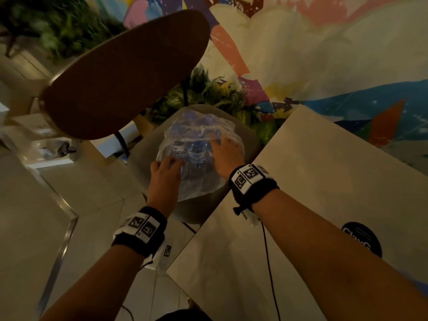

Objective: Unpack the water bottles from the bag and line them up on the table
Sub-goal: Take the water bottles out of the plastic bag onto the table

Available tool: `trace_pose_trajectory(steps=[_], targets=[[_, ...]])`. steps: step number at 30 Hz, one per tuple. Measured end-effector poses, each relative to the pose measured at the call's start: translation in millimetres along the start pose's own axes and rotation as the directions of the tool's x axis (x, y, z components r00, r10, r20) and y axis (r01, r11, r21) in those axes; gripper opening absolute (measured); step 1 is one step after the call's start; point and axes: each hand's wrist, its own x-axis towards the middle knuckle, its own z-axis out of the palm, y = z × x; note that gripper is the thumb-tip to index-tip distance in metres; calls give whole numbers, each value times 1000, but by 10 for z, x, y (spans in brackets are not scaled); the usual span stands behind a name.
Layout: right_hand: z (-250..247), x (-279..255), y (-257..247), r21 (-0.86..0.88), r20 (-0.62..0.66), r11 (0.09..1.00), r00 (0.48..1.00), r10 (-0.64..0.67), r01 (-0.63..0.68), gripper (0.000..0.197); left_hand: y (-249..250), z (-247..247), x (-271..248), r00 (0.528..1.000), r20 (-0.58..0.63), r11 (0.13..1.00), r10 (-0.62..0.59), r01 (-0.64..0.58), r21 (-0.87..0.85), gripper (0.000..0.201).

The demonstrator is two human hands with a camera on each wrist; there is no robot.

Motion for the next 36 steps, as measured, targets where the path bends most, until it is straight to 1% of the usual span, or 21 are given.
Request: trace_pose_trajectory(steps=[2,4,6,7,8,10,12,14,16,18,20,21,23,26,28,30,32,33,35,36], targets=[[11,-49,-12,-63,-142,998,989,-31,22,48,60,-28,-85,999,-40,997,-29,26,-75,29],[51,-125,-40,-27,-227,999,973,-50,45,35,110,-64,-115,998,-47,991,-50,43,-130,27],[65,-274,-100,97,-179,992,982,-58,76,24,145,-104,-106,996,-43,976,-80,69,-204,27],[41,-371,-123,214,-162,975,986,-31,66,24,169,-131,-100,995,-38,968,-89,77,-239,29],[38,-475,-128,314,-175,947,984,-6,62,27,207,-171,-103,995,-31,960,-90,78,-270,31],[-27,-732,-125,395,-190,914,981,-23,98,30,306,-269,-127,998,-11,946,-65,58,-320,35],[-108,-1009,-75,433,-143,895,988,-52,110,31,439,-393,-208,1000,16,937,-20,25,-349,37],[-254,-1289,56,507,-54,862,998,18,12,31,591,-499,-346,998,19,930,64,-53,-364,35],[-351,-1540,284,566,-33,821,993,110,-73,27,764,-576,-508,990,26,917,139,-119,-381,33],[-421,-1808,535,581,0,798,981,194,-158,22,932,-555,-629,982,59,889,182,-138,-437,36],[-442,-2100,750,546,8,805,963,270,-230,20,1123,-449,-721,962,136,836,238,-131,-532,37],[-431,-2238,852,509,7,815,948,317,-276,20,1227,-370,-766,944,188,808,270,-116,-577,36],[-392,-2484,1060,427,-5,815,900,436,-392,19,1448,-181,-857,903,278,776,326,-88,-625,35],[-365,-2728,1346,380,-30,761,816,578,-525,18,1795,147,-966,858,330,755,394,-97,-649,34],[-362,-2854,1517,390,-31,703,755,655,-594,16,2031,287,-1018,833,333,735,442,-124,-666,34],[-334,-2942,1655,353,-16,631,670,742,-691,22,2243,363,-1071,802,331,715,497,-162,-680,32],[-313,-2983,1753,313,36,542,580,814,-780,30,2393,418,-1131,764,322,694,559,-219,-686,29],[-323,-2986,1778,294,72,514,555,829,-806,33,2441,442,-1155,746,322,692,583,-248,-678,29],[-369,-2988,1793,271,148,499,547,824,-824,33,2484,500,-1167,718,345,712,605,-294,-637,31],[-387,-2988,1801,246,186,498,545,818,-832,35,2472,525,-1159,708,365,727,605,-304,-616,36]])
